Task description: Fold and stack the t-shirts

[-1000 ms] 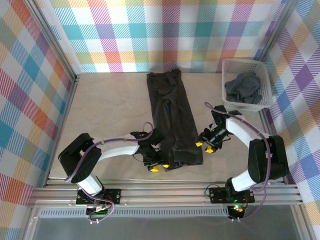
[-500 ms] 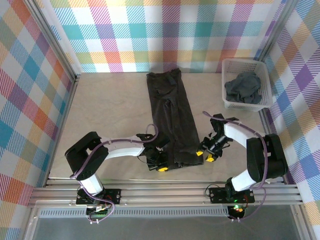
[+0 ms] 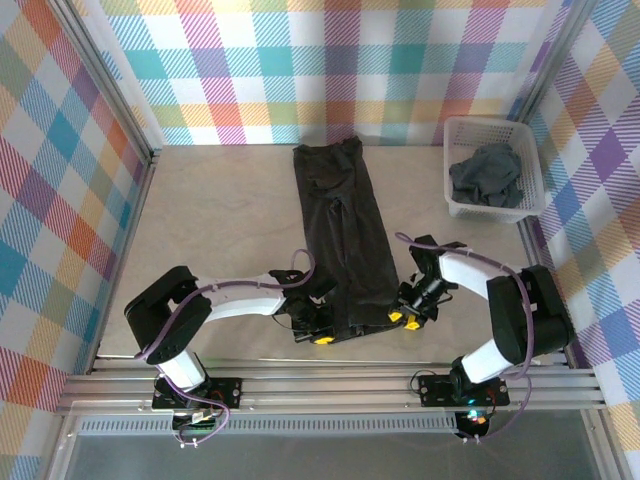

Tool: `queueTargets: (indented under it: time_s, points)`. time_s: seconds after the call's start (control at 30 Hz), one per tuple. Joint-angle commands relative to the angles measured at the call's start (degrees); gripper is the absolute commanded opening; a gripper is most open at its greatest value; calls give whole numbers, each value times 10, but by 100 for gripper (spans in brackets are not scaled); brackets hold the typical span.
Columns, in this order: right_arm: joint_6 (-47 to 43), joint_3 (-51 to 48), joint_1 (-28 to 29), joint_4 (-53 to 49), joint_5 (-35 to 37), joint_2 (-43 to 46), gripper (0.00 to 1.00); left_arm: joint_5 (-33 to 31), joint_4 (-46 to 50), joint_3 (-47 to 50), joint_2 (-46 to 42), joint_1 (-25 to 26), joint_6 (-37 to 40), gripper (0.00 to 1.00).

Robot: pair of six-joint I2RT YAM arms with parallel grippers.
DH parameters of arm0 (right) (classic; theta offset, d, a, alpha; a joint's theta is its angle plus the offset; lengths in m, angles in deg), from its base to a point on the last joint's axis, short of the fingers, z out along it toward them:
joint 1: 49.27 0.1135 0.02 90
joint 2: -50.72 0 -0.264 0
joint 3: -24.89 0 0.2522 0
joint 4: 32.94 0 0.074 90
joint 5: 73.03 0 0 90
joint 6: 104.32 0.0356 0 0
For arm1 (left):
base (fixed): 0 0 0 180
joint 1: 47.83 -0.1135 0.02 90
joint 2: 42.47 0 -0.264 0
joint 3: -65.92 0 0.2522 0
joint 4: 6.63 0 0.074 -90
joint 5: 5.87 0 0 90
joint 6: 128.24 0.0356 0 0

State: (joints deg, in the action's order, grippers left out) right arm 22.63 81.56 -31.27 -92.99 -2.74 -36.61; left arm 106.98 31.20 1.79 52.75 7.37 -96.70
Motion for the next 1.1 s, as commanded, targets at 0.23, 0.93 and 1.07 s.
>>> queueTargets:
  time_s: [0.23,0.93,1.07]
  points:
    - [-38,30,8,-29,21,-19,45,-4,23,35,-34,-14,2,0]
    - [44,-23,88,-21,13,17,37,-6,48,60,-71,-29,17,0]
    - [60,-23,105,1,10,10,40,-4,55,66,-79,-31,22,0]
